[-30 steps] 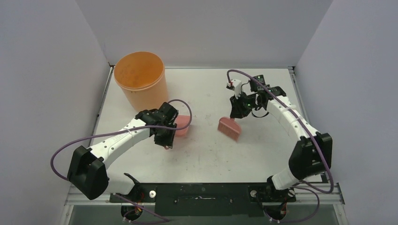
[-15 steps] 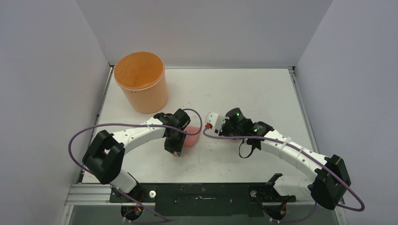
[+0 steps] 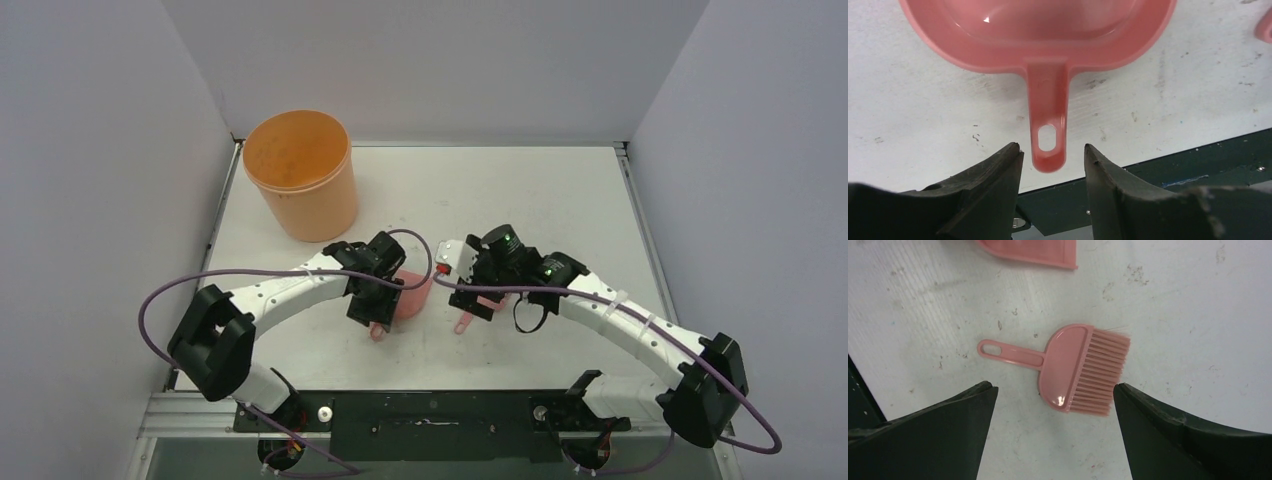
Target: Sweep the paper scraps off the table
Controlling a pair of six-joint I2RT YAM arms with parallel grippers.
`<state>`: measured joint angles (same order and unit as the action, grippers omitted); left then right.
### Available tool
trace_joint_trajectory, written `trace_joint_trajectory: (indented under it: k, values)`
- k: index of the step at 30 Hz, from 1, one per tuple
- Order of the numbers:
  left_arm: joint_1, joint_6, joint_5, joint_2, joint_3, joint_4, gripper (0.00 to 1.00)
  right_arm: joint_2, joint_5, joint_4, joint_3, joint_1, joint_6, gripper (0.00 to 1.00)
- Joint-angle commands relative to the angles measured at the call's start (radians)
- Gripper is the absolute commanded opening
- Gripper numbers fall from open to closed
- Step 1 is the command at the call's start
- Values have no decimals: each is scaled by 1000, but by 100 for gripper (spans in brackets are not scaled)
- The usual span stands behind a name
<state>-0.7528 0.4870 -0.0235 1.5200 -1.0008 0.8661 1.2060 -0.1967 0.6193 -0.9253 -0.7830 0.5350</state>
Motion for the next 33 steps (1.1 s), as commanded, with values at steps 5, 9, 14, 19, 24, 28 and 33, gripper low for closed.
trace_joint_trajectory:
  k: [5,9,14,19,24,28,33]
  values:
    - [8,-42,130,-201,-90,18,64,4,-293,34,-129,237,-219,90]
    - [10,-97,218,-350,-29,-120,99,-62,-259,-168,-17,386,-347,90]
    - [20,-163,380,-486,15,-269,96,-143,-187,-409,118,538,-616,90]
    - [94,-218,316,-647,206,-489,96,-191,-150,-536,202,706,-722,90]
    - [144,-170,361,-692,256,-500,96,-217,-64,-525,204,732,-712,90]
    - [172,-163,343,-661,248,-492,96,-249,-69,-551,224,739,-699,90]
    - [194,-163,312,-614,231,-480,96,-253,-34,-540,222,749,-718,90]
